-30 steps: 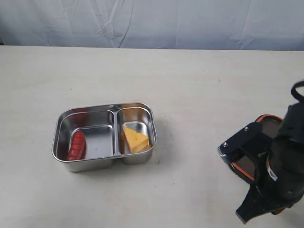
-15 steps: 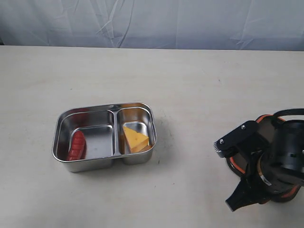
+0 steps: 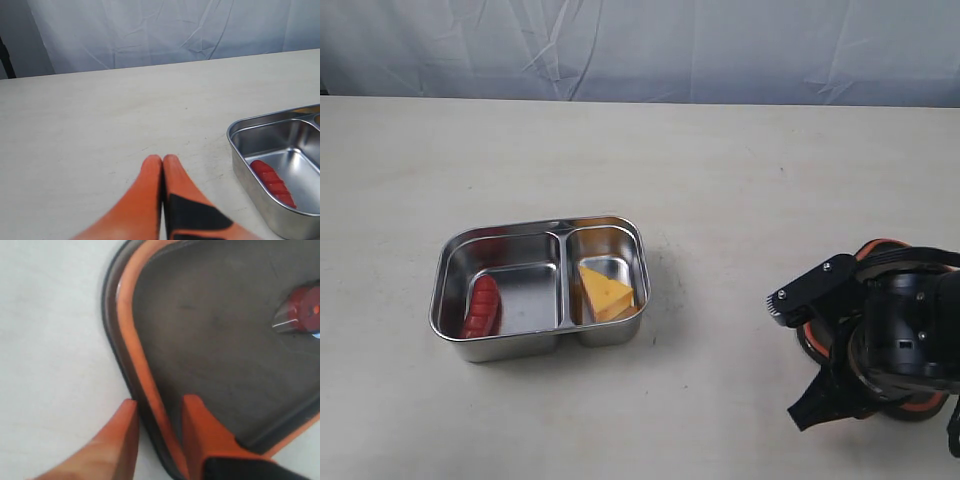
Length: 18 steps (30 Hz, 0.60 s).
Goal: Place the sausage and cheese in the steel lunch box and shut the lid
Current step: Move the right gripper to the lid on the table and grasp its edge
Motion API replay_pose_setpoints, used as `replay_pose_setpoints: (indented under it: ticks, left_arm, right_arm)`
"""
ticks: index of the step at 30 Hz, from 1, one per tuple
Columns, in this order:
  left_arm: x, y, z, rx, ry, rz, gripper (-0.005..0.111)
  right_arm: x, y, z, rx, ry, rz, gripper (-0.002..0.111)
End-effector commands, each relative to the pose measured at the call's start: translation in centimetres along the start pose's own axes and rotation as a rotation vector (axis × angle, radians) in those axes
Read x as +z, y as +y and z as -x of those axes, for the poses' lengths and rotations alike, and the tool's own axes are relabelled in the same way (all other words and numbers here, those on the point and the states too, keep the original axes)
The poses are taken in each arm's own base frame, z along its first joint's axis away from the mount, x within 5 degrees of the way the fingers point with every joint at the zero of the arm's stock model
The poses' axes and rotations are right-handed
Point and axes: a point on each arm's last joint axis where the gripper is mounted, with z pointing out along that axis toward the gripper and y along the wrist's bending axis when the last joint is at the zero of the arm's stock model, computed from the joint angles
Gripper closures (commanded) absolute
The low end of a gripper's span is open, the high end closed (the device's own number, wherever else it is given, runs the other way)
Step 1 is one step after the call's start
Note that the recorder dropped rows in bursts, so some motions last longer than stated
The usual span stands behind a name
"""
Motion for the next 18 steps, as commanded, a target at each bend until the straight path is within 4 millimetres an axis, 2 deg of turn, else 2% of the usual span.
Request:
replay_pose_setpoints:
  ticks: [1, 6, 12, 16, 18]
  left_arm:
    - [0.0, 0.0, 0.0, 0.004, -0.014, -0.007, 0.107]
    - [0.0, 0.0, 0.0, 0.004, -0.014, -0.007, 0.107]
    - [0.0, 0.0, 0.0, 0.004, -0.014, -0.007, 0.107]
    - [0.0, 0.0, 0.0, 0.004, -0.014, -0.007, 0.107]
    - [0.0, 0.0, 0.0, 0.004, -0.014, -0.007, 0.107]
  right_arm:
    - [0.1, -0.1, 0.1, -0.003, -0.015, -0.007, 0.078]
    - [0.9, -0.2, 0.1, 0.001, 0.002, 0.003, 0.078]
    - [2.6, -1.1, 0.2, 0.133, 0.036, 0.076, 0.078]
    - [2.7, -1.0, 0.4, 0.135, 0.009, 0.103, 0.079]
    - [2.7, -0.8, 0.6, 0.136, -0.011, 0.123, 0.084]
